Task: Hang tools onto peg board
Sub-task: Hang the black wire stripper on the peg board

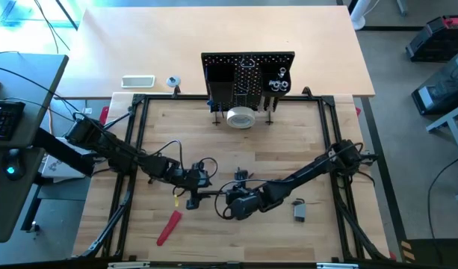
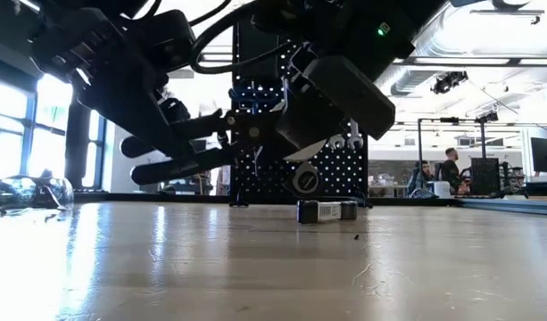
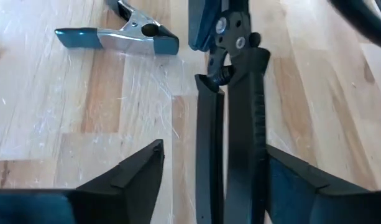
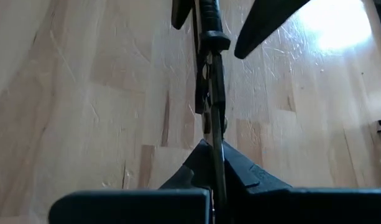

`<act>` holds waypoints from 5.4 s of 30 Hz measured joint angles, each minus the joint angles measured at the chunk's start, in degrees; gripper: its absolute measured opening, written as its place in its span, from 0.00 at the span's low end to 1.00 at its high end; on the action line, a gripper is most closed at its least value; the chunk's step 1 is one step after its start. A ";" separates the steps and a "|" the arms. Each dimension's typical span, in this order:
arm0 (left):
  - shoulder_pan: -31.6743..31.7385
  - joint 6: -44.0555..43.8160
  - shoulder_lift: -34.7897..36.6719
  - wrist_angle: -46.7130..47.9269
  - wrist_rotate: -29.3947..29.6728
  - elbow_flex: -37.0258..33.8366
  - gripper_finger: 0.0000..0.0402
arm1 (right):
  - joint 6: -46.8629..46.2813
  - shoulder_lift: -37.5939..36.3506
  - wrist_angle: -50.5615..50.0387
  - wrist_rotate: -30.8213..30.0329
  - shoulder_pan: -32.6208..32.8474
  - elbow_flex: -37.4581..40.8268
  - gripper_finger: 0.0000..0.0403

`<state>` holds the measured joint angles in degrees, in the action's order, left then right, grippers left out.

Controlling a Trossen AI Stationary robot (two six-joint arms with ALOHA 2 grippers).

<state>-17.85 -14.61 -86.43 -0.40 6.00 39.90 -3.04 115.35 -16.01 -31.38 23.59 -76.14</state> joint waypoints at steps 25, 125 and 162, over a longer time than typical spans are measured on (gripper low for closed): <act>0.01 4.91 -0.04 -1.11 1.01 -0.02 0.48 | -4.91 -3.27 -5.77 -1.86 -0.07 0.00 0.00; 11.58 24.06 -2.97 -33.11 -17.21 8.90 0.05 | 8.62 -31.91 16.69 -21.71 9.90 11.23 0.48; 12.44 26.89 -2.79 -39.42 -14.33 8.94 0.31 | 18.78 -32.70 14.23 -10.61 4.87 -1.27 0.01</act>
<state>-5.41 12.28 -89.22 -39.83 -8.33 48.84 15.74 82.65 -1.78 -41.99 28.47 -77.41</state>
